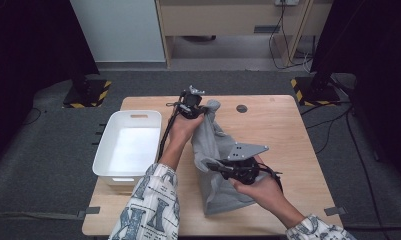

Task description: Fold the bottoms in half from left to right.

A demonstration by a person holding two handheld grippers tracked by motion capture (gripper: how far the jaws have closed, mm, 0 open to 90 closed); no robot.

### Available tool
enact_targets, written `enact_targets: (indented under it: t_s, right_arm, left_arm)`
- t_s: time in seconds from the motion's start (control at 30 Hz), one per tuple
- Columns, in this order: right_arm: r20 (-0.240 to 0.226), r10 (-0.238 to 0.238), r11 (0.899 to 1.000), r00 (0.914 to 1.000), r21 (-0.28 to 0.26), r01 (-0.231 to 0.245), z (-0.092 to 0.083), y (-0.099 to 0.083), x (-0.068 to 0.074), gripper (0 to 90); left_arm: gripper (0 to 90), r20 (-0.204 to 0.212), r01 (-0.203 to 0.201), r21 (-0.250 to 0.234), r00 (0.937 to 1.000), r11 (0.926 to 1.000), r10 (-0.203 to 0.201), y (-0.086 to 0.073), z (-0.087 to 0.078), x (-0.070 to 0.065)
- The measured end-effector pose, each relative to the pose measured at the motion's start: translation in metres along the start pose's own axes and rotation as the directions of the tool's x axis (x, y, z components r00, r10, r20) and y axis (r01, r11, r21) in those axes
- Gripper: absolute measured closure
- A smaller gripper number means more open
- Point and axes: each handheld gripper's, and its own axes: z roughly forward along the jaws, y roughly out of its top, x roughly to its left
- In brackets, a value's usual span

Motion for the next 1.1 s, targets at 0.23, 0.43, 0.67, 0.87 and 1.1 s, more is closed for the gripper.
enact_targets:
  t_s: [0.23,0.43,0.67,0.87,1.1]
  right_arm:
    - [0.006,-0.001,1.0,1.0,0.002,0.001,-0.004,0.0,-0.003,84.4]
    - [0.008,0.001,1.0,1.0,0.01,-0.001,-0.004,-0.003,-0.004,84.4]
    - [0.008,0.003,1.0,1.0,0.02,-0.004,-0.003,-0.006,-0.005,84.4]
    - [0.016,0.018,0.999,0.9997,0.029,-0.018,-0.003,-0.013,-0.008,84.3]
    - [0.03,0.033,0.998,0.999,0.056,-0.034,0.0,-0.022,-0.015,84.3]
  left_arm:
    - [84.2,0.0,0.004,-0.002,1.0,1.0,-0.004,0.0,0.003,-0.002]
    - [84.2,-0.001,0.004,0.009,1.0,1.0,-0.004,-0.001,0.008,-0.006]
    - [84.1,-0.017,0.001,0.03,0.9999,0.9996,0.0,-0.003,0.012,-0.007]
    - [83.3,-0.024,-0.008,0.069,0.9997,0.9976,0.01,-0.008,0.022,-0.012]
    - [58.9,-0.01,0.016,0.05,0.9998,0.9986,-0.016,-0.014,0.027,-0.012]
